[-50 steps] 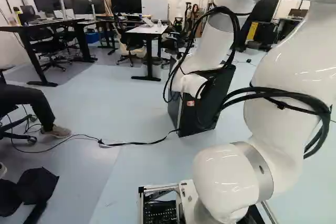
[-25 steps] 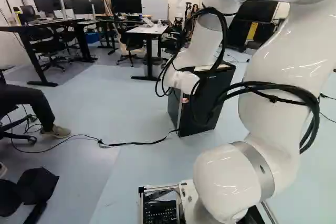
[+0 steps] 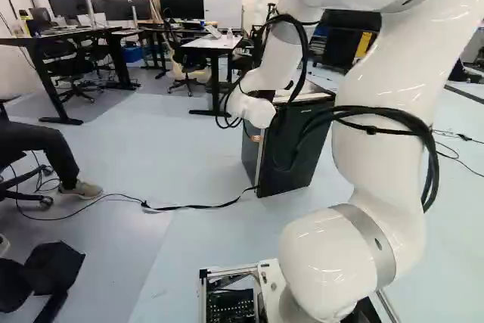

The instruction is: Open the fridge door

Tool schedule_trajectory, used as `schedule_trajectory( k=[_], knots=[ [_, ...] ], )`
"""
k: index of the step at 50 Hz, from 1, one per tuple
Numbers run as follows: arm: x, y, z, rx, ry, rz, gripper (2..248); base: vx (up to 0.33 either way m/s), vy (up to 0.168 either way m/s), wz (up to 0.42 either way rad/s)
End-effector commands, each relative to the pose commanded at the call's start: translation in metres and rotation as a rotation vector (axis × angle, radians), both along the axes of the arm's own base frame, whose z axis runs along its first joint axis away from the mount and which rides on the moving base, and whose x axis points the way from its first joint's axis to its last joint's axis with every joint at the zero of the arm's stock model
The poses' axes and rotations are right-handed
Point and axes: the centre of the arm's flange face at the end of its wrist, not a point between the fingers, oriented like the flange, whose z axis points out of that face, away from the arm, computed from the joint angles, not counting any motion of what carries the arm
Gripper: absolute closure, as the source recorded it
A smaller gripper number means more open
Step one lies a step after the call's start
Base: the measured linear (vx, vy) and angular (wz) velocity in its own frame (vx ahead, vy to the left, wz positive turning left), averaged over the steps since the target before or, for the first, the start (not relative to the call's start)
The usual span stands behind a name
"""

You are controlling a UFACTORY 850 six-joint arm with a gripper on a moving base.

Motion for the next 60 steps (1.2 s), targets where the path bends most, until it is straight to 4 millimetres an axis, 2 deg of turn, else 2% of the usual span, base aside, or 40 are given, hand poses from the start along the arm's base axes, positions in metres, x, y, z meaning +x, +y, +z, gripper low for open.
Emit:
schedule_trajectory(
  k=[15,60],
  knots=[
    [0.014,0.000,-0.018,0.025,0.029,-0.075,3,0.000,0.000,0.000],
    [0.038,-0.011,-0.069,0.019,0.036,-0.270,3,0.000,0.000,0.000]
  ],
)
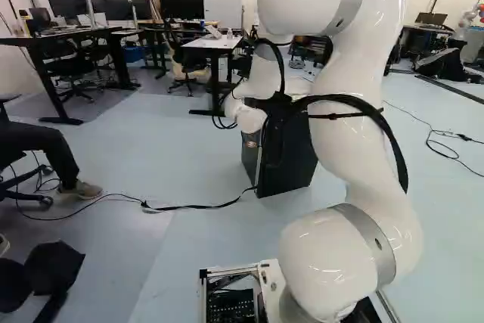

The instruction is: Open the fridge door

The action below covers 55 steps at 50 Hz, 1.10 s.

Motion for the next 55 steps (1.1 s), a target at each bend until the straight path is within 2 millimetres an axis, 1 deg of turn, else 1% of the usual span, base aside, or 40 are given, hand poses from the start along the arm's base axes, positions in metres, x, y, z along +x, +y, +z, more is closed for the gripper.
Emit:
schedule_trajectory(
  k=[40,55],
  knots=[
    [0.019,-0.010,-0.040,-0.092,-0.058,-0.136,3,0.000,0.000,0.000],
    [0.019,-0.013,-0.041,-0.112,-0.078,-0.177,3,0.000,0.000,0.000]
  ],
)
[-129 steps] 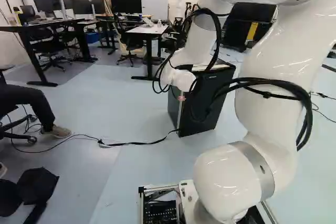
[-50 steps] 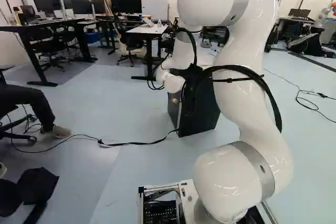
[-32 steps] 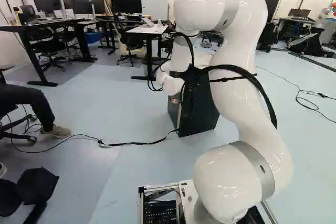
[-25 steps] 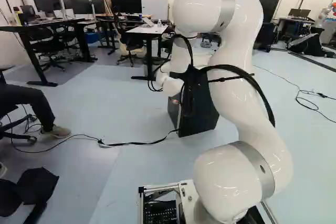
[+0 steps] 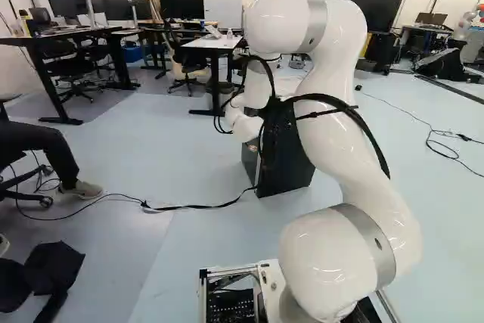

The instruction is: Open the fridge door

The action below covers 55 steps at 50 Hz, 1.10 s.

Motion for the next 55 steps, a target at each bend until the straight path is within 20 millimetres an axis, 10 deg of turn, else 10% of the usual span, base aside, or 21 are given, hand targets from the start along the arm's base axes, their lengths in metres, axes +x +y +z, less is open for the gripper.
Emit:
schedule_trajectory(
  k=[55],
  knots=[
    [-0.003,0.024,0.001,-0.011,-0.013,0.027,3,0.000,0.000,0.000]
  ],
)
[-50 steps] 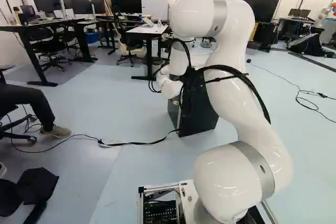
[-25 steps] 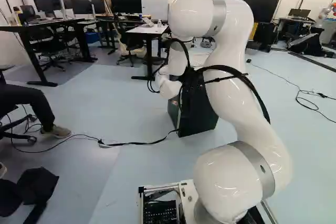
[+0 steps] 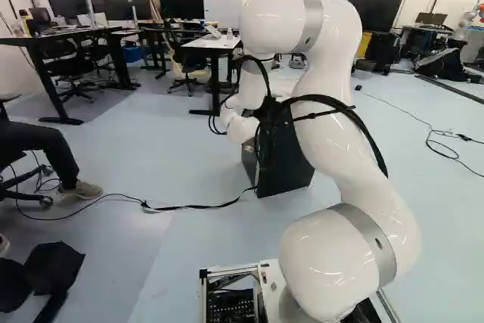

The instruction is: Open the fridge door

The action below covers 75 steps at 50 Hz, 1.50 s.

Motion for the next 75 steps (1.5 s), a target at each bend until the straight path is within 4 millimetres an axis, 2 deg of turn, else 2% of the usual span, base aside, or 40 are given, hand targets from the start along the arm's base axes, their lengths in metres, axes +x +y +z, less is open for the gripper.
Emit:
schedule_trajectory(
  k=[42,64,75],
  knots=[
    [0.025,-0.001,-0.003,0.006,-0.028,-0.011,3,0.000,0.000,0.000],
    [0.030,-0.012,-0.004,0.006,-0.032,-0.033,3,0.000,0.000,0.000],
    [0.025,-0.018,-0.003,0.005,-0.027,-0.042,3,0.000,0.000,0.000]
  ],
)
